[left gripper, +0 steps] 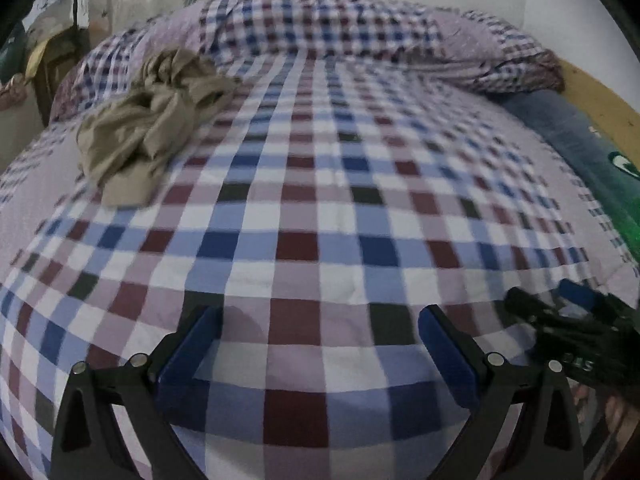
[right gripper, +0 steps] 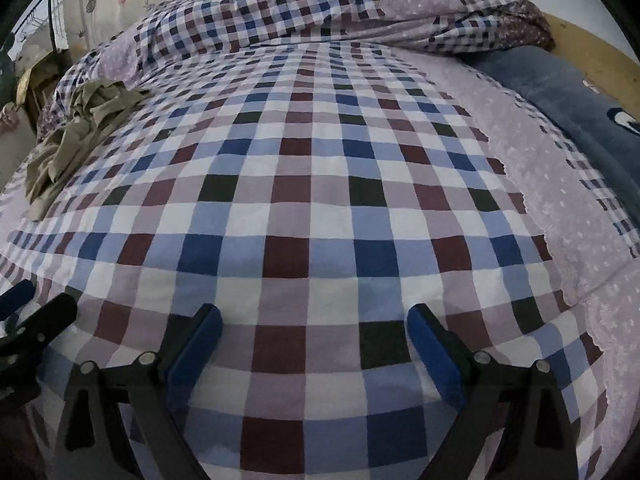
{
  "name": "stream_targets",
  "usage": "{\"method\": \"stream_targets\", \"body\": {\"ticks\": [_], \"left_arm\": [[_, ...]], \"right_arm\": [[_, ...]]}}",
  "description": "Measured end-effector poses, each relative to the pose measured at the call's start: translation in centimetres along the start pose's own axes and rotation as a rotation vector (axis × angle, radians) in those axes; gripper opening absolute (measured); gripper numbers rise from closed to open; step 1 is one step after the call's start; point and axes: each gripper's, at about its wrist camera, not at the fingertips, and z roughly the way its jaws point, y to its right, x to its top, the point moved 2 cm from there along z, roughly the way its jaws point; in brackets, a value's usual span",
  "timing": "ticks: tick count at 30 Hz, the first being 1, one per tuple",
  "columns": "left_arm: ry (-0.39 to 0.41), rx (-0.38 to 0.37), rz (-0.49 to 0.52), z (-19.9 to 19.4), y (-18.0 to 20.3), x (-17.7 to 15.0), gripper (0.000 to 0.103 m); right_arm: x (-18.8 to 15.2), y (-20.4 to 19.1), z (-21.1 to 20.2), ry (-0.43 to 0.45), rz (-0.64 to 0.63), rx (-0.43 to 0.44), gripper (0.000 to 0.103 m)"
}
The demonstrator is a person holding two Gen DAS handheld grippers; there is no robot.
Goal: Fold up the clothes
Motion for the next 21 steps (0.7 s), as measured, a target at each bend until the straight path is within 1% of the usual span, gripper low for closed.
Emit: {"method": "stream_targets", "body": {"ticks": [6, 21], "left_arm": [[-0.049, 0.045, 0.016, 1.7, 0.3, -0.5, 0.103], [-0.069, 0.053, 0.044, 2.6, 0.4, 0.0, 0.103]], "right_arm": [[-0.3, 0.1, 0.3, -0.003, 0.004, -0.013, 0.1], [-0.4, -0.3, 0.1, -0.011, 0.009, -0.017, 0.101]]}}
